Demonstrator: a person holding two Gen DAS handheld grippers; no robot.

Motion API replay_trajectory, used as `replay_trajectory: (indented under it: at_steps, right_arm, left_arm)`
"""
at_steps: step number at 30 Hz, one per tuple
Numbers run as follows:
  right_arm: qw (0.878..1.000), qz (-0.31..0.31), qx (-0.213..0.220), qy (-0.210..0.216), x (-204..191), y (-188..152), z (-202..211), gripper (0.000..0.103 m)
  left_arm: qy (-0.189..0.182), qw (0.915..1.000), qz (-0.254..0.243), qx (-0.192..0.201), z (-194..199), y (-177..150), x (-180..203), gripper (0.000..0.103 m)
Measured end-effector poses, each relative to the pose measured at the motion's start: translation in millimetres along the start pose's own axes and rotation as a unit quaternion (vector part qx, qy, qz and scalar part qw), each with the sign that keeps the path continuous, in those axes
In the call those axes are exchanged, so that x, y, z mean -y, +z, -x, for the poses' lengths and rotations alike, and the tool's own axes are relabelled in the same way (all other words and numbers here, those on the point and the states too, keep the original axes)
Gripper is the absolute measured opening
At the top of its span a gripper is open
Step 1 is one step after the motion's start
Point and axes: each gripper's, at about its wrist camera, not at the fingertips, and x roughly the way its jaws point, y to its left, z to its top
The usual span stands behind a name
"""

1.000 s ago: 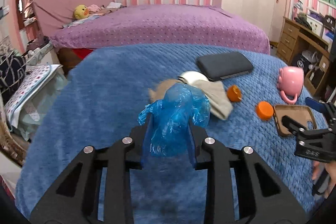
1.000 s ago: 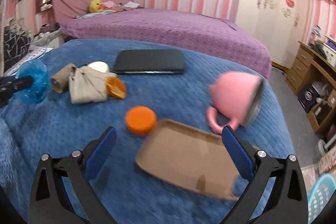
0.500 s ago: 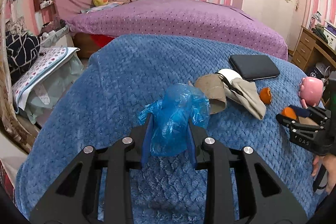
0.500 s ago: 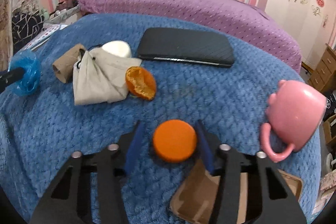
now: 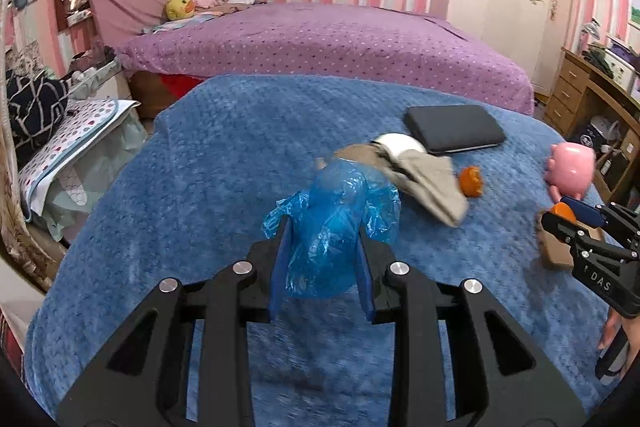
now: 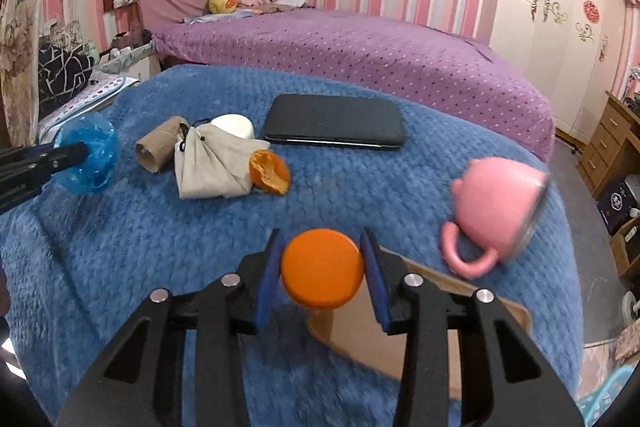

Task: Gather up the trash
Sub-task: 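Carry the blue bag and the orange lid over the blue basket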

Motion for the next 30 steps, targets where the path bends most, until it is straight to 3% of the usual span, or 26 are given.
replay_trajectory:
  at_steps: [6, 16, 30]
  right_arm:
    - [0.999, -0.020, 0.016, -0.029, 27.8, -18.9, 46.1, 0.039]
    - [0.993, -0.072, 0.021, -0.090, 93.1, -65.9, 105.8, 0.039]
    - [0.987, -0.102, 0.013, -0.122, 151.6, -101.0, 130.2, 0.039]
  left_arm:
    - [-0.032, 0.9992, -0.020, 0.011, 18.2, -5.8, 39.0, 0.028]
    - [-0.100, 0.9944, -0.034, -0.007, 27.8, -28.2, 116.1, 0.028]
    - [-0.090, 0.9929, -0.078, 0.009, 33.8, -51.5, 175.0, 0.028]
